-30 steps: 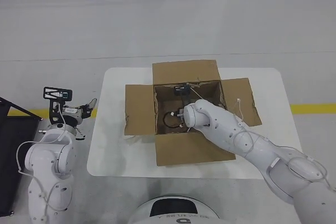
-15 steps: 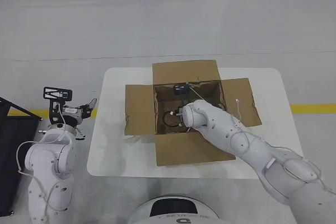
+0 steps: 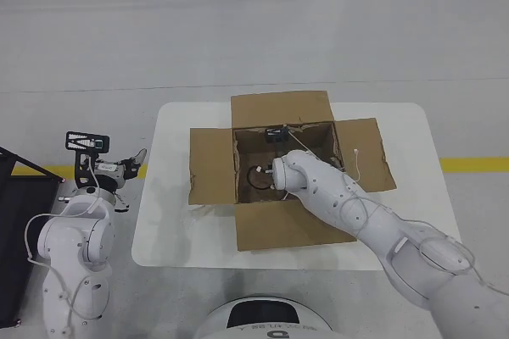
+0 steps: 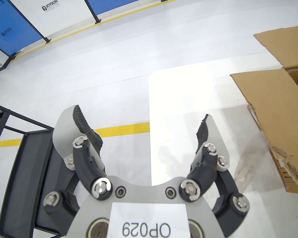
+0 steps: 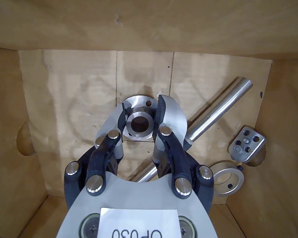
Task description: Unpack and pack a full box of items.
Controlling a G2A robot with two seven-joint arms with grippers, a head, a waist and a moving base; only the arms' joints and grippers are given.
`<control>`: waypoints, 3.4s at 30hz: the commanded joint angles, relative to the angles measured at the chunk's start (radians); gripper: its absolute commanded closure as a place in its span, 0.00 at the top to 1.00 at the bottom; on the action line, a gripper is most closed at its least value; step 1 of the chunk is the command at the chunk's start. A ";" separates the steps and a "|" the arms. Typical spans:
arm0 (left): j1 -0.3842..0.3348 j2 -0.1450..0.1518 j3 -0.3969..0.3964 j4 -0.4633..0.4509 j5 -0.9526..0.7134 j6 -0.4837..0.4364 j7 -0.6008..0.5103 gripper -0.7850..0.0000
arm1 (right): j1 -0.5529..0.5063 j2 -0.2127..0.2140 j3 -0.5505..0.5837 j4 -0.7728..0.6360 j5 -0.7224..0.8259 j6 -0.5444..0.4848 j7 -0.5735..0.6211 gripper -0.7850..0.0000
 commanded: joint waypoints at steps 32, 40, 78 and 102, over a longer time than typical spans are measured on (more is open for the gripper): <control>0.000 0.000 0.000 0.000 0.000 0.000 0.000 1.00 | -1.102 0.284 0.901 -1.222 -0.110 -0.132 -0.627 0.00; 0.000 0.000 0.000 0.000 0.000 0.000 0.000 1.00 | -1.328 0.265 1.129 -1.262 0.137 -0.116 -0.849 0.00; 0.000 0.000 0.000 0.000 0.000 0.000 0.000 1.00 | -0.961 0.254 1.282 -0.648 0.254 0.354 -0.468 0.00; 0.000 0.000 0.000 0.000 0.000 0.000 0.000 1.00 | -0.961 0.254 1.282 -0.648 0.254 0.354 -0.468 0.00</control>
